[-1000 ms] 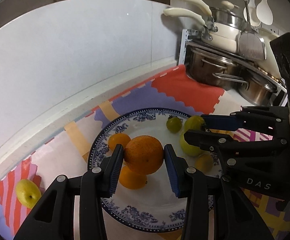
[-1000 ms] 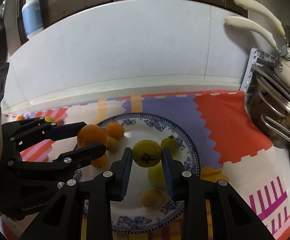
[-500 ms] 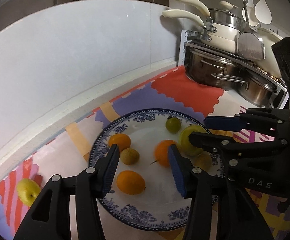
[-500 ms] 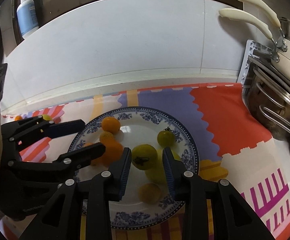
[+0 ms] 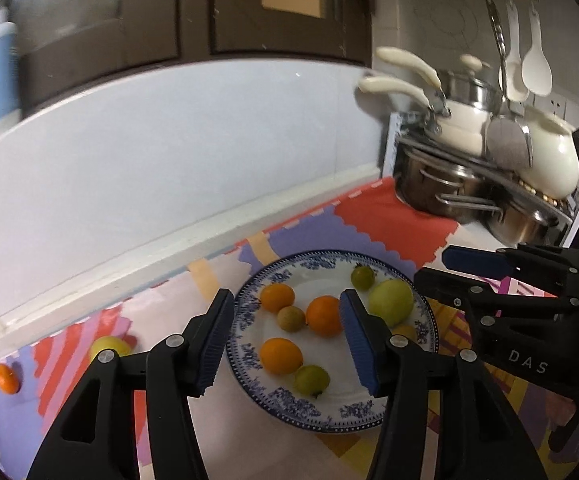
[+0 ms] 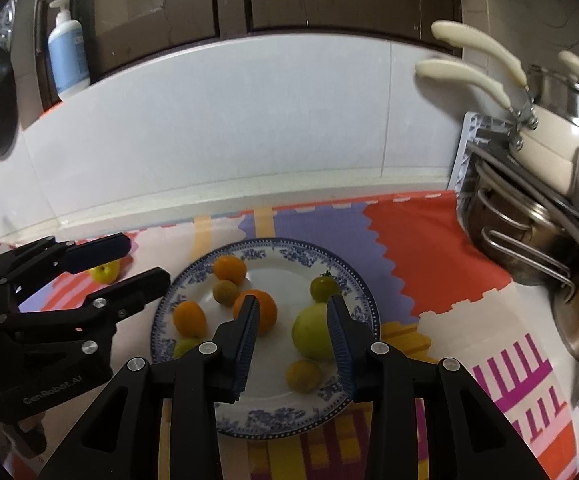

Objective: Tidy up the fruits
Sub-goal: 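Lift both grippers away from the plate toward the remaining fruits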

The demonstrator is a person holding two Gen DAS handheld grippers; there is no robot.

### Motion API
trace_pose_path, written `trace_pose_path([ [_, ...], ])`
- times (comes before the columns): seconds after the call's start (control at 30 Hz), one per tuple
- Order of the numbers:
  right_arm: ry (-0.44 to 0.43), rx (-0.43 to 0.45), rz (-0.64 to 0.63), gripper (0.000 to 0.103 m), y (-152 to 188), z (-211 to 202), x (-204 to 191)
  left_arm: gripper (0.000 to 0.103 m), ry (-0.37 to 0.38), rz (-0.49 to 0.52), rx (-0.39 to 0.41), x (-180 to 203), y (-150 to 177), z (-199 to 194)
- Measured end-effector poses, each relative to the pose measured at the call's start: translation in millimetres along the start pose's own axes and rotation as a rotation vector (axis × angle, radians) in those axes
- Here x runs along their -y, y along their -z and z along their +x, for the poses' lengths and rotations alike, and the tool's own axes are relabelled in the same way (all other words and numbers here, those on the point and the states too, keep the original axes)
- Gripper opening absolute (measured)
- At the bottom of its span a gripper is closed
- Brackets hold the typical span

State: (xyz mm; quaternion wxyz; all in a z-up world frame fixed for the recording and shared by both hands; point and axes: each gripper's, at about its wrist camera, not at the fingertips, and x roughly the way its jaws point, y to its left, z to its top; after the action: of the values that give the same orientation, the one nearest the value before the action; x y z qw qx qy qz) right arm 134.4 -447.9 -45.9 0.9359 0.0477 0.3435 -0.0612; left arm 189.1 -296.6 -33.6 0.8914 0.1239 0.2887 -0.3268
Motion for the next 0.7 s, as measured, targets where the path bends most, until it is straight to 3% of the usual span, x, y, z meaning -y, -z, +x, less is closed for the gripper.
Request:
trace_pose_path([
  [0.37, 0.007, 0.093, -0.023, 0.048, -4.5, -42.8, -27.4, 0.058, -0.069, -0.068, 0.080, -15.7, 0.7, -60.4],
  [0.7, -0.028, 0.180, -0.050, 0.058, -2.1, -84.0, -57.1, 0.069, -0.172, -0.147, 0.158, -30.4, 16.9, -126.7],
])
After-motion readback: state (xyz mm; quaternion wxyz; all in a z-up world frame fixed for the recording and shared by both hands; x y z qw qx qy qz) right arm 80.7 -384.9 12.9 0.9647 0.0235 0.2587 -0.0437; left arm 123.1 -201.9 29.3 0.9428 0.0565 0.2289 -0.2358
